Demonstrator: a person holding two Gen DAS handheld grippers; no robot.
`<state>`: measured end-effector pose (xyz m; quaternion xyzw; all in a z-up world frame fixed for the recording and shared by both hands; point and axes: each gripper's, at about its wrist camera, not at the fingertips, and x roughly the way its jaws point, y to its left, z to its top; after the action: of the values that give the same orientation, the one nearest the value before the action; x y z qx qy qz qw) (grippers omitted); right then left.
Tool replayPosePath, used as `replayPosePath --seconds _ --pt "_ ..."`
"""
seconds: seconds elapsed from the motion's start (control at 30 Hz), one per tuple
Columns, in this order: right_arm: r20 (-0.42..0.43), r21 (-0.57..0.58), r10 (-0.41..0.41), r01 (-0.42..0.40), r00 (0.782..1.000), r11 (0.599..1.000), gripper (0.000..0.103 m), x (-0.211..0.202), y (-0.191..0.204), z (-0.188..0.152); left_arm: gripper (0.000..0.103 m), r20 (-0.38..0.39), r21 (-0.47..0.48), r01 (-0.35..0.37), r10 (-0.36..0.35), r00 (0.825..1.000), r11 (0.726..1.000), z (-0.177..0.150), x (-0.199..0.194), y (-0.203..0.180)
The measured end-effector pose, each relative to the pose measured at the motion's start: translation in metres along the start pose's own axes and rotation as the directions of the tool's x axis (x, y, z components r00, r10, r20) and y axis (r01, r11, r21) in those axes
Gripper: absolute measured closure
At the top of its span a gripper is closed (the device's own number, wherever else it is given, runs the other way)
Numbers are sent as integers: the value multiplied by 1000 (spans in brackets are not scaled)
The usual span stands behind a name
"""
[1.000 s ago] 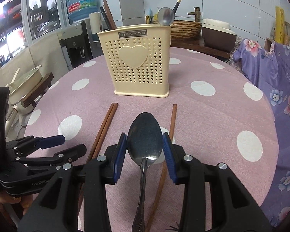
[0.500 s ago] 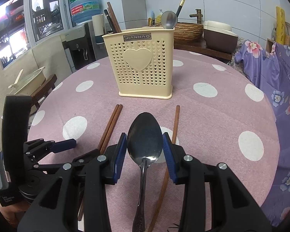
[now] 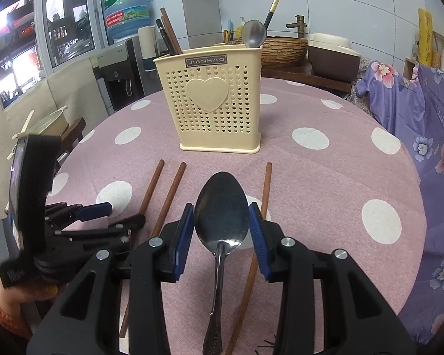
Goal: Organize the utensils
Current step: 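Close the right tool on the steel spoon's bowl, then grasp a brown chopstick with the left tool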
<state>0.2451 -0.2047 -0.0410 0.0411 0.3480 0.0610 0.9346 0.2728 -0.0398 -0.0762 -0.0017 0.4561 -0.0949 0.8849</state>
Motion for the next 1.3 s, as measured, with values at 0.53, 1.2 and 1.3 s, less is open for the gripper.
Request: replayPosePath --seconds 0.53,1.2,1.3 --pt "7 -11 4 -3 1000 1000 65 1 6 1 80 -3 47 -109 109 994 993 56 43 -19" --pt "0 -13 -5 5 1000 1000 65 4 9 1 95 15 42 -116 116 993 992 57 43 -22" --pt "-1 -13 -6 6 1000 1000 65 4 9 1 95 12 33 -106 106 994 994 58 43 -20"
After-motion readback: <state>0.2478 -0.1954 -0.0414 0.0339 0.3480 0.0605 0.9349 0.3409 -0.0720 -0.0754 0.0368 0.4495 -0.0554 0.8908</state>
